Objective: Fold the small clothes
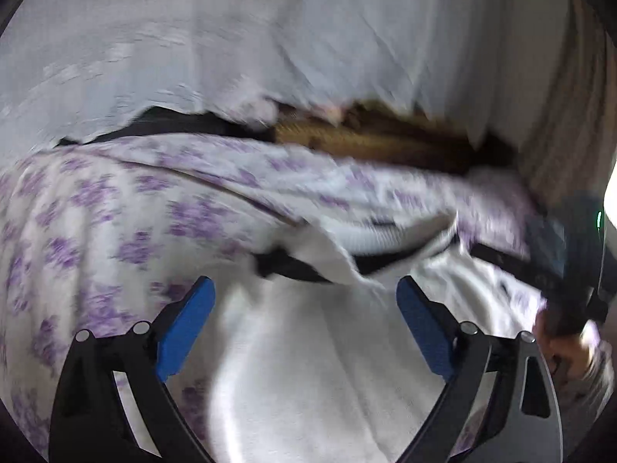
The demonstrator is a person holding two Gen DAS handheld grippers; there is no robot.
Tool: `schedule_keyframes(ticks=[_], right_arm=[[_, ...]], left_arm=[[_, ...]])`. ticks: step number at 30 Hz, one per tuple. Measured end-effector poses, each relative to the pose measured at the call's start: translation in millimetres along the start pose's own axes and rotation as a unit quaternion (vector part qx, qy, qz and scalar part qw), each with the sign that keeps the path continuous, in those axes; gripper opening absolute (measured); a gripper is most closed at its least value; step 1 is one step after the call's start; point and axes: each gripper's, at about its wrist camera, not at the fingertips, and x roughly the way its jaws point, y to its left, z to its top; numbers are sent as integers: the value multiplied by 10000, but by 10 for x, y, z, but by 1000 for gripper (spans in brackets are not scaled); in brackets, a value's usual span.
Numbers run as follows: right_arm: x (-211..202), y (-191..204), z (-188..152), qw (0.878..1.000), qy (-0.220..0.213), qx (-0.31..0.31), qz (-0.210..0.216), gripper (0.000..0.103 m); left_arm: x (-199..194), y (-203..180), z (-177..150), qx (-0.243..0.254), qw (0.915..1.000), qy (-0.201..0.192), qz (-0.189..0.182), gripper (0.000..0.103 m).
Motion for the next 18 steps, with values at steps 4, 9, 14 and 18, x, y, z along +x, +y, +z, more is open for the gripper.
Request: schedule_keyframes(ticks=[4, 9, 14, 18], right_arm=[[446, -59, 57, 9981, 434, 227, -367, 25], [631, -588, -1, 9884, 438, 1455, 52, 3], [351, -275, 18, 9962, -29, 854, -149, 12], [392, -69, 46, 9983, -58, 478, -338, 36]], left_arm=[[622, -49, 62, -205, 9919, 664, 1059, 93], [956, 413, -68, -1499, 9804, 967, 840, 98], [624, 156, -35, -933, 9890, 163, 1140, 97], [677, 391, 102, -1159, 9757, 167, 1853, 98]])
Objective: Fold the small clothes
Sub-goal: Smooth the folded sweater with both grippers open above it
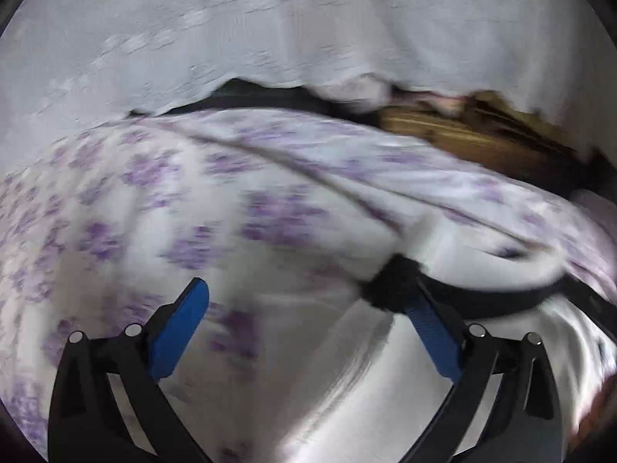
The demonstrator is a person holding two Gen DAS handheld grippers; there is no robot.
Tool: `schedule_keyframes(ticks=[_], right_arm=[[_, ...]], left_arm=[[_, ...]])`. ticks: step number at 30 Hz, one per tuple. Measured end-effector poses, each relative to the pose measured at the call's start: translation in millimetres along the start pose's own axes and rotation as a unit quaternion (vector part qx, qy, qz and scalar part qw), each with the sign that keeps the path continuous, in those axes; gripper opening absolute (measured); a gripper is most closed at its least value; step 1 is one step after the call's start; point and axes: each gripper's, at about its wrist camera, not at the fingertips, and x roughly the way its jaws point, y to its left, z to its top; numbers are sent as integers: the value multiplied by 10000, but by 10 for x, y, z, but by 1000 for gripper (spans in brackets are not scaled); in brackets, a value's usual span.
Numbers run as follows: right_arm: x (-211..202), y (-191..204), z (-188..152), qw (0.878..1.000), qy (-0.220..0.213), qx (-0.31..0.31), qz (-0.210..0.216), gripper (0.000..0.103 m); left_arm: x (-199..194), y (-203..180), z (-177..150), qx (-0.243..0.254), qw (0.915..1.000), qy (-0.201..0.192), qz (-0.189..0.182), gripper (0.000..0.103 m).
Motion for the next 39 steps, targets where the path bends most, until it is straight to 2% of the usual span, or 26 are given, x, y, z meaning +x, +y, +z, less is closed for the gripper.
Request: schedule_keyframes(ticks=[2, 3, 4, 5, 6, 8, 11, 13, 15, 16, 18, 19, 21, 25, 27, 28, 30, 32, 33, 35, 37, 39], right_arm=[[156, -105, 0, 9990, 214, 44, -384, 36], [216, -235, -8, 9985, 364, 315, -263, 33], [191, -366, -3, 9972, 321, 675, -68, 25], [130, -407, 16, 9965, 246, 802, -4, 24], [58, -403, 32, 9970, 135, 767, -6, 25], [-96, -300, 69, 9985, -226, 402, -281, 27], [-66, -324, 57, 9986, -47, 327, -407, 33], [73, -450, 15, 9974, 255, 499, -460, 34], [-22, -523, 37, 9968, 71, 748, -270, 30], [-108, -495, 36, 9972, -59, 704, -250, 32], [-394, -338, 11, 9982, -440, 264, -294, 35], [-483, -292, -22, 9983, -490, 136, -296, 37], [-655, -246, -136, 9985, -485, 43, -268, 40], [-795, -218, -444, 9993, -189, 29, -318, 40], [-772, -209, -580, 9992, 0, -43, -402, 40], [-739, -190, -674, 9985, 126, -176, -500, 40], [-758, -131, -753, 9970, 54, -444, -628, 40], [-888, -133, -771, 9970, -104, -259, -720, 38], [-1022, -108, -819, 9969, -273, -243, -692, 40], [-1130, -35, -909, 9966, -277, -426, -651, 40], [-1151, 46, -1034, 9966, -108, -558, -604, 41], [-1070, 146, -1185, 9937, 283, -804, -734, 46]], left_arm=[[263, 220, 33, -402, 9975, 566, -106, 99], [376, 335, 7, -671, 9934, 812, -443, 99], [377, 402, 0, -826, 9915, 789, -630, 99], [318, 439, -7, -861, 9916, 682, -686, 99], [224, 417, -4, -753, 9941, 524, -577, 99], [60, 315, 11, -416, 9985, 219, -297, 99], [-175, 178, 5, 85, 9998, -154, -114, 99], [-129, 99, -32, 523, 9985, -62, 143, 99], [108, 58, -61, 750, 9959, 358, 358, 99], [63, 120, -97, 621, 9971, 350, 282, 99], [-186, 231, -69, 367, 9992, 64, 108, 99], [-298, 282, -81, 295, 9995, -56, 31, 99], [-527, 355, -155, 112, 9996, -184, -206, 99], [-659, 256, -368, 142, 9981, 102, -587, 99], [-645, 125, -553, 447, 9978, 227, -434, 99], [-614, 40, -656, 700, 9971, 250, -178, 99], [-625, -21, -733, 892, 9960, 92, 55, 99], [-737, 66, -751, 743, 9971, 131, 52, 99], [-837, 144, -785, 560, 9984, 79, -31, 99], [-1020, 202, -879, 446, 9988, -23, -224, 98], [-1115, 145, -970, 613, 9978, -92, -214, 99], [-1170, -29, -1118, 1067, 9942, -129, -61, 99]])
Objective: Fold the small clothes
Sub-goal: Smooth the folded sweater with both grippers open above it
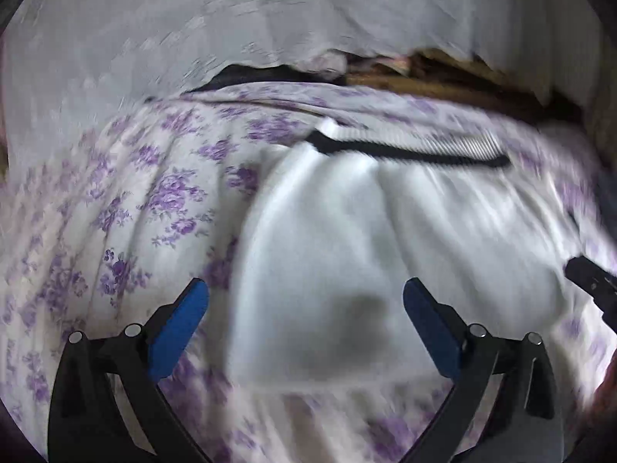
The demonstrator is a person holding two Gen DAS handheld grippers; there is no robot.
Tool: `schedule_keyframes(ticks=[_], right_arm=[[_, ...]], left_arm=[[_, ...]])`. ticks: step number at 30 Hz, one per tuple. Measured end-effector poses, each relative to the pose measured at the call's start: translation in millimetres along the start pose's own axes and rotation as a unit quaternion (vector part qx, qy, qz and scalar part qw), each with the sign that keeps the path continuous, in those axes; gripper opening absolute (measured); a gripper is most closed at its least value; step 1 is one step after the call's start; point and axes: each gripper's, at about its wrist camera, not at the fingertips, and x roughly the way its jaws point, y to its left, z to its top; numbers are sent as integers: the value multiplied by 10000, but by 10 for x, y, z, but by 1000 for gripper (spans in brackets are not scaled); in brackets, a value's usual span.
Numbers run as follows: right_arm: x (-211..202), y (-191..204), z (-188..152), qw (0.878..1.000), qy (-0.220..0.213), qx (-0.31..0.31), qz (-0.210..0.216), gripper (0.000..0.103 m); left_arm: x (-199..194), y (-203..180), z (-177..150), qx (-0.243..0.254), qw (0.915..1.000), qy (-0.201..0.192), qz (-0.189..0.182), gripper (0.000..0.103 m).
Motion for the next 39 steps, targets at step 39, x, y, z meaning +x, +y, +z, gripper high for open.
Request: schedule_keyframes(ticks=[39], right_arm=[[-86, 258, -41, 9991, -249, 199, 292, 86]], left_arm=[[35, -32, -176, 48, 9996, 106, 274, 99]])
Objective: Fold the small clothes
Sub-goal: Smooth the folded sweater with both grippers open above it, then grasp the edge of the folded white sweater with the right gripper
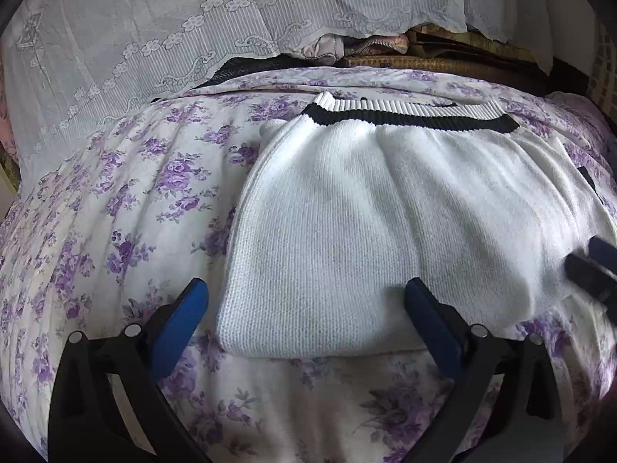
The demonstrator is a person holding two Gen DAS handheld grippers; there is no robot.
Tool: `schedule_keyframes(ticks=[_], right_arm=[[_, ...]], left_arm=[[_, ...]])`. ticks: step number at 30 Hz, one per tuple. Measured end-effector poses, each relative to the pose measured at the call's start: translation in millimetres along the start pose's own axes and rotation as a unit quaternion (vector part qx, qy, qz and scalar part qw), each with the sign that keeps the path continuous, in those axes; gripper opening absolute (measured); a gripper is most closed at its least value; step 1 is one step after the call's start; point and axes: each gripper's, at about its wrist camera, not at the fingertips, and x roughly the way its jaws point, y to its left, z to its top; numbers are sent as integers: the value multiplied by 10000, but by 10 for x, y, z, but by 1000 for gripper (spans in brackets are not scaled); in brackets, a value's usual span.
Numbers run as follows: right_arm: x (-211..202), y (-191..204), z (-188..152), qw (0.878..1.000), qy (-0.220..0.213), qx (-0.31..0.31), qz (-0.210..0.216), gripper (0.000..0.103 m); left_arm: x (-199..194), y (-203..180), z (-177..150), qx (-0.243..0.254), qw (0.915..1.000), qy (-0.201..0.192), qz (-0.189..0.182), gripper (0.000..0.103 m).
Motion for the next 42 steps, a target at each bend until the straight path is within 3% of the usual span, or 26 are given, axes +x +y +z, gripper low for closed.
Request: schedule_keyframes(ticks=[5, 11, 14, 16, 19, 22, 26, 32, 37, 40, 42], right_arm=[[-295, -489, 95, 9937, -434, 966, 365, 86], [-356, -1124, -107, 9712, -188, 2280, 670, 86], [-342, -1275, -215, 9570, -73, 2720, 1001, 86], [-315, -1307, -234, 9526, -65, 2835, 1099, 85], [-254, -1297, -244, 9535, -24, 2809, 1090, 85], [-168, -1282, -218, 9586, -3, 2679, 967, 85], [28, -1194, -74, 9669, -3, 2462, 671, 84], [364, -1226, 214, 9651, -57, 2546, 607, 84], [491, -1388, 233, 9539, -245, 2809, 1030, 48], [458, -1509, 181, 9339, -404, 3132, 1677, 36], [440, -1485, 190, 9353, -432, 3056, 1733, 36]], left_arm=[[7, -2, 2, 3, 10000, 0, -28, 99], [-131, 21, 55, -82, 9996, -253, -72, 99], [-256, 21, 132, -203, 9984, -371, -385, 99], [-287, -39, 167, -194, 9972, -333, -646, 99], [-193, -191, 119, 101, 9983, -228, -528, 99], [50, -222, 67, 144, 9980, 242, -563, 99], [33, -159, 53, -6, 9976, 202, -656, 99], [22, -150, 25, -21, 9975, 181, -686, 99], [12, -143, 30, -48, 9974, 177, -700, 99], [11, -136, 35, -49, 9973, 172, -709, 99], [8, -128, 38, -66, 9972, 157, -728, 99]])
